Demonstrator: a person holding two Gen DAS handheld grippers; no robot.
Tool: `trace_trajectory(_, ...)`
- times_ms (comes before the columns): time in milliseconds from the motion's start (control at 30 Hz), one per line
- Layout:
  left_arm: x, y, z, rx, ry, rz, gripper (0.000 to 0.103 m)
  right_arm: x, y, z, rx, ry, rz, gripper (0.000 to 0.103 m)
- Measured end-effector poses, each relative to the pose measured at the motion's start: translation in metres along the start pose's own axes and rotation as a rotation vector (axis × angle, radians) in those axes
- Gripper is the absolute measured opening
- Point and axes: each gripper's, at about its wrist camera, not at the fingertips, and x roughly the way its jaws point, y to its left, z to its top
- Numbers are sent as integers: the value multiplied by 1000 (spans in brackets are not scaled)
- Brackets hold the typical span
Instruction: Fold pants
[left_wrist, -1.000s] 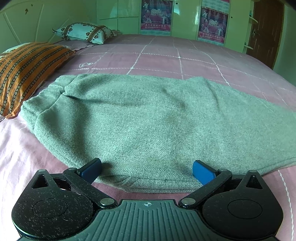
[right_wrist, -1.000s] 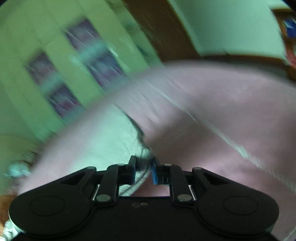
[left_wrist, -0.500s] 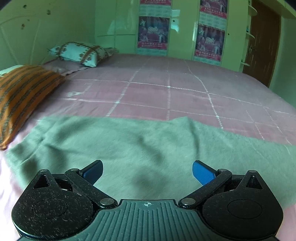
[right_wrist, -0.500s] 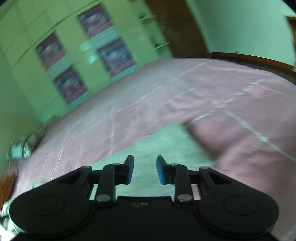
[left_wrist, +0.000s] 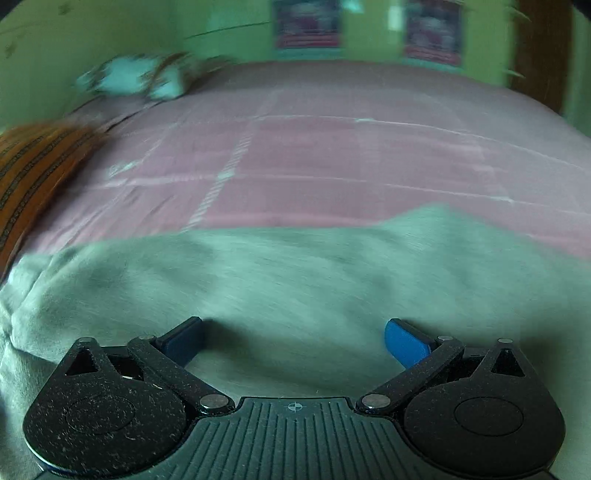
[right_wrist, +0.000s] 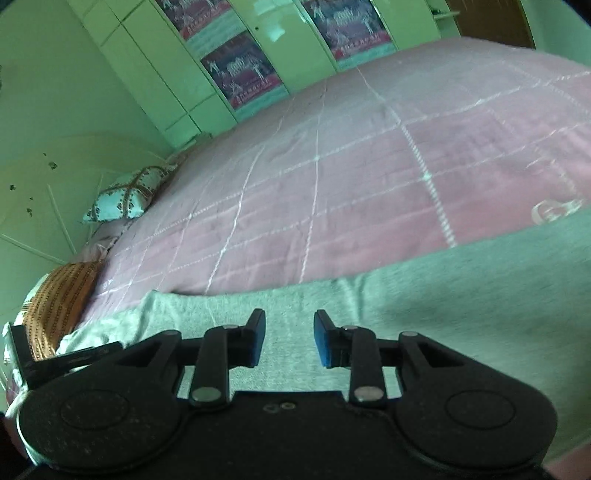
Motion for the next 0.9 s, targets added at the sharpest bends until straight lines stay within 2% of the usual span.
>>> trace_trajectory(33,3,10,6,-64,4,16,103,2,-6,-1,-1,10,-23,22)
trace_trajectory(100,-5,18,19,-109,11,57,103,-3,-17,-1,1,15,-81,22)
trace_trajectory(167,-27,16,26,-133,-67,-8,103,-13,-34,4,19,-13,-89,22)
trace_trajectory(200,-34,6,30,-115,-98,-27,103,-20,-43,7,29,-38,-98,23)
trace_trajectory(233,-33,-5,32,-94,-106,-38,103,-23,-51,9,40,-58,-110,24)
trace_trajectory(300,-15,-30,31,-58,-65,-78,103,-24,-69,12,76,-71,-150,24)
trace_trajectory(367,14,-48,18,10,18,-44,103,-13,-87,11,121,-56,-183,17)
trace_trajectory(400,13,-51,11,29,-20,-36,103,-12,-99,12,135,-39,-200,2)
trace_trajectory(467,-3,-51,15,12,5,-31,103,-25,-111,15,190,-43,-216,0)
trace_trajectory(500,-20,-47,12,6,-16,-67,103,-39,-111,15,181,-73,-214,19)
trace_trajectory(533,-36,-41,7,-3,-41,-110,103,-54,-108,14,160,-103,-194,21)
trace_trajectory(600,-71,-31,-7,-3,-71,-161,103,-78,-106,5,148,-94,-114,20)
trace_trajectory(700,-112,-12,-41,-36,-88,-174,103,-110,-102,-23,137,-96,-32,20)
trace_trajectory(800,-132,8,-75,-95,-73,-126,103,-123,-96,-50,170,-90,-10,19)
trace_trajectory(867,-138,19,-92,-143,-70,-122,103,-129,-98,-63,228,-81,-20,19)
trace_trajectory(900,-144,20,-100,-145,-85,-113,103,-130,-100,-70,269,-70,3,19)
